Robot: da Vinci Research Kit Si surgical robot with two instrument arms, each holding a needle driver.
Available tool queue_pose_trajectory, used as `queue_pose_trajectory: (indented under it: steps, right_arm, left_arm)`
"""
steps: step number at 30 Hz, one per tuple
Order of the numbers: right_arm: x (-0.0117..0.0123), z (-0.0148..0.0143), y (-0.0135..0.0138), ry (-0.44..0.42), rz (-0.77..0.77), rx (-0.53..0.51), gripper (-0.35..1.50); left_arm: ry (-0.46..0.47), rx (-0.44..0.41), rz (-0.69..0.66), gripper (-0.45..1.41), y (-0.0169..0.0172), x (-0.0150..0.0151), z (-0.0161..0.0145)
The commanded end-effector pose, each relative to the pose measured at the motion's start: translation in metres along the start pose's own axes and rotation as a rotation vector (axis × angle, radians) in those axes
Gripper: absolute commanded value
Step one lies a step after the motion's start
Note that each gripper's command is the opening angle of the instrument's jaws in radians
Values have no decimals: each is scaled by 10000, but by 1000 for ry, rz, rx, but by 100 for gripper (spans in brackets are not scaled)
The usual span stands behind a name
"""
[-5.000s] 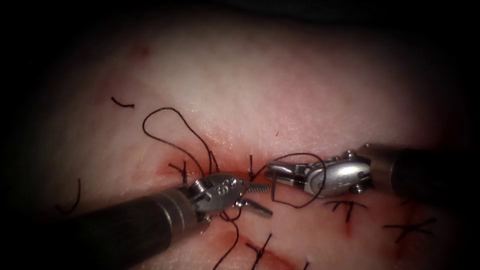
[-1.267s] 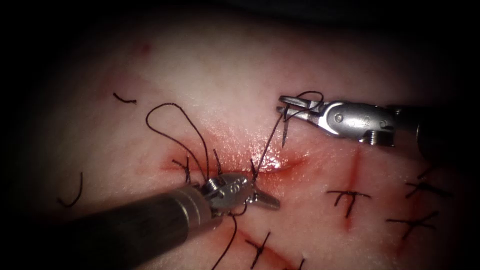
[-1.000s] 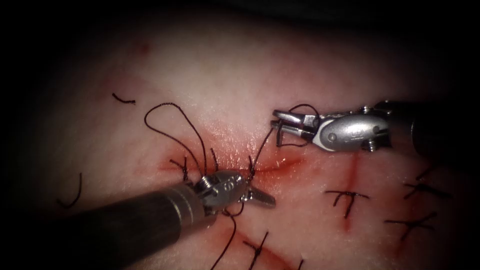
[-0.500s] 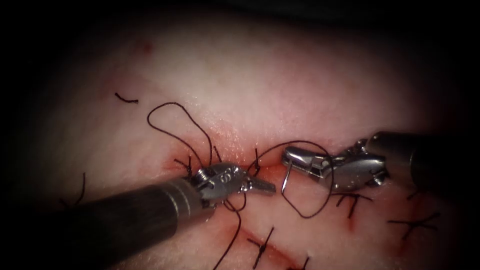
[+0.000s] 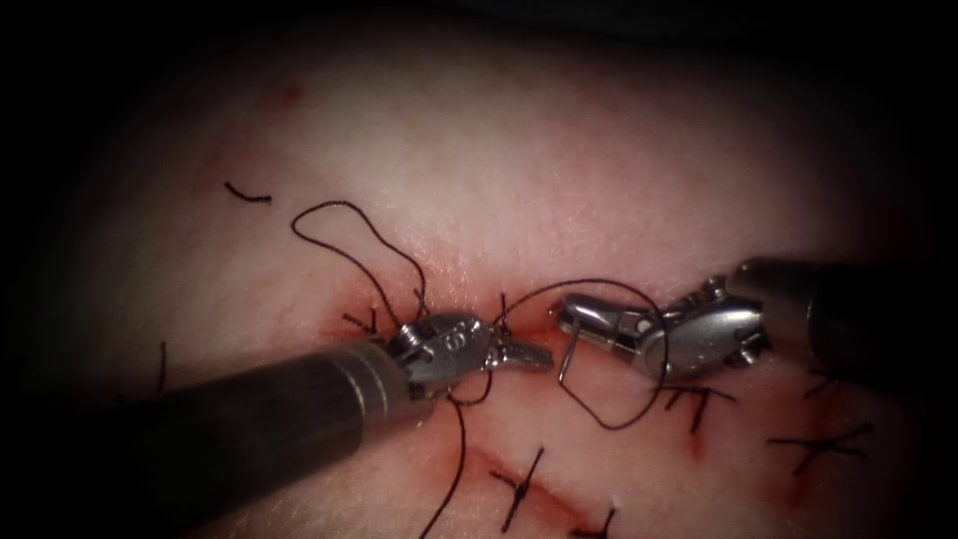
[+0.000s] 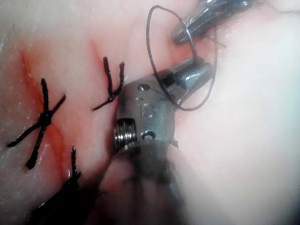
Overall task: Wound Closure
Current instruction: Throw the needle through the top of the wound with the right tool.
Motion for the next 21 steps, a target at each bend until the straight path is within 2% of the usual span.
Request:
queue_pose_trajectory:
  steps: [1, 4, 8, 21]
  right_arm:
    - [-5, 11, -6, 7, 27, 14, -35]
    - [-4, 17, -9, 3, 75, 58, -35]
    - [-6, 20, -28, -3, 76, 87, -35]
    - [-16, 20, -71, -40, 81, 167, -35]
  left_arm:
    - [-9, 4, 3, -45, -5, 0, 9]
    - [-55, 15, 18, -45, -7, -14, 20]
    - [-116, -1, 36, -45, -9, -30, 30]
    - [-218, 7, 30, -45, 9, -36, 22]
